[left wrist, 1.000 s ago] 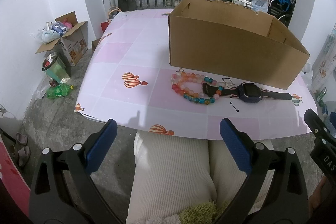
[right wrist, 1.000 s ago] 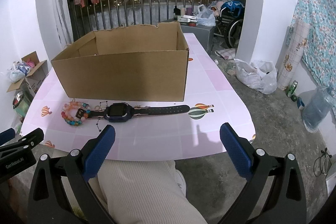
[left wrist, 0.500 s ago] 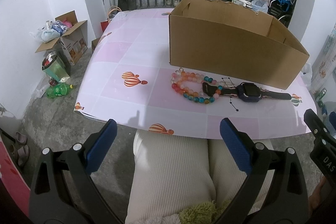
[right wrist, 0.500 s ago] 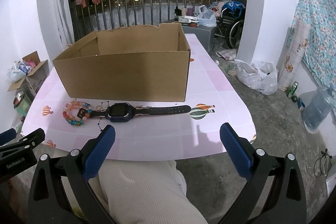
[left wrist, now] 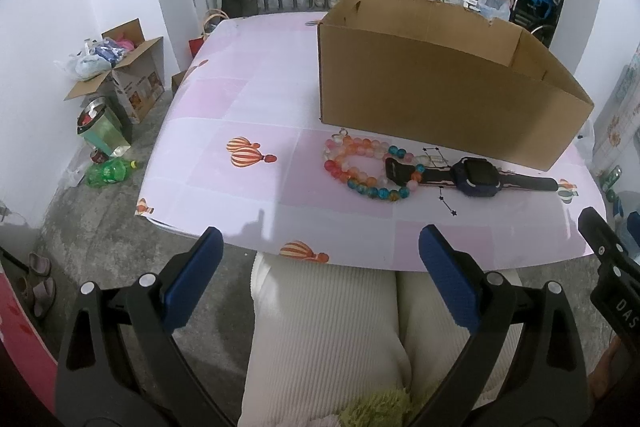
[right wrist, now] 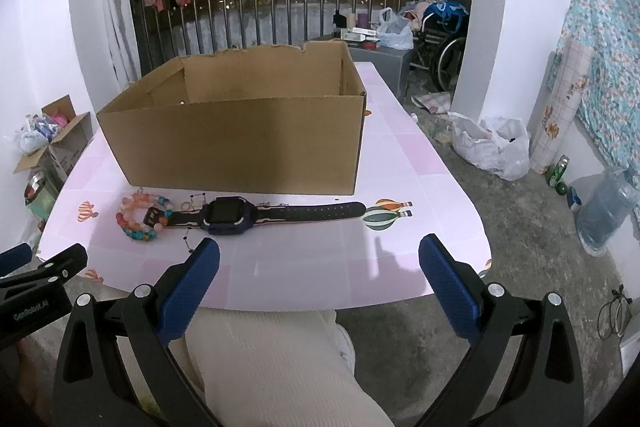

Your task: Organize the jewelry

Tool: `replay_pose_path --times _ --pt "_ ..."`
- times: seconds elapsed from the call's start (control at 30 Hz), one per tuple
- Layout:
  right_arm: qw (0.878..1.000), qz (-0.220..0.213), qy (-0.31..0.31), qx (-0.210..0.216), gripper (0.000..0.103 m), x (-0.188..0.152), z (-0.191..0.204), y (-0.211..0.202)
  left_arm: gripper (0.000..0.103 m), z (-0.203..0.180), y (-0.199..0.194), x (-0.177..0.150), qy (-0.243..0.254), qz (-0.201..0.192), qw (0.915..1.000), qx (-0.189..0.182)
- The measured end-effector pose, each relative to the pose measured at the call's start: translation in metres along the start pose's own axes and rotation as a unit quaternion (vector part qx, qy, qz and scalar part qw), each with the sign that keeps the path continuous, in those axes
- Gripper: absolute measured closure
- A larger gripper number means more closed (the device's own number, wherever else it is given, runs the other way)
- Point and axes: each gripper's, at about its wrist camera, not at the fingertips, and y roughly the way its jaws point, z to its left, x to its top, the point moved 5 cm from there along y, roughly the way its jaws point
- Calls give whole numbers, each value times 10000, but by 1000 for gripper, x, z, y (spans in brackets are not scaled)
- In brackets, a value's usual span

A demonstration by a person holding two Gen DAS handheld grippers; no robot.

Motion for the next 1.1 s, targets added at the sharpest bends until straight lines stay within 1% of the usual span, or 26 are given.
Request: replay_pose_path --times 0.13,0.27,0.37,0.43,0.47,0.5,0.53,0.57,0.6,0.67,0.7,0.77,0.8,0.9,0.93,0.97,1.1 --pt "10000 98 -3 -2 6 4 -1 10 8 -2 6 4 10 28 10000 -68" --pt "9999 165 2 -4 6 9 -6 21 9 -5 17 9 86 145 9998 -96" --pt "9995 289 -27 120 6 12 -7 34 9 -6 28 13 87 293 9993 -205" --pt "9991 348 -7 234 6 12 -9 41 8 -7 34 16 106 290 9992 -254" --pt "9988 373 11 314 6 12 -10 44 8 -8 36 17 122 267 9991 -312" --pt "9984 406 33 400 6 13 -11 48 8 -10 38 19 170 203 9987 -445" --pt "9978 448 69 487 6 14 -13 53 8 -13 38 20 256 125 9974 -667" --pt "9977 453 69 493 6 14 -14 55 8 -16 39 22 308 100 9959 -846" --pt "9979 451 44 471 6 14 -17 59 8 -19 39 23 332 78 9932 -1115" --pt "9977 461 -15 507 6 17 -22 63 8 -23 39 26 316 34 9912 -1288" --pt "9976 458 -22 523 6 17 -23 64 8 -27 41 27 346 36 9903 -1349" --pt "9972 447 0 597 6 21 -29 69 8 -33 44 29 472 44 9906 -1287" --pt "9967 467 31 666 6 22 -31 72 8 -39 47 31 621 62 9905 -1223" --pt "9955 509 151 787 6 27 -39 79 8 -49 51 32 817 61 9884 -1277" --pt "9948 517 191 852 10 29 -42 83 8 -52 51 34 855 33 9876 -1320" --pt "9942 530 217 906 17 31 -43 85 8 -54 51 35 865 -1 9866 -1380" --pt "9898 682 313 1213 29 34 -44 97 8 -53 60 44 696 22 9843 -1621"
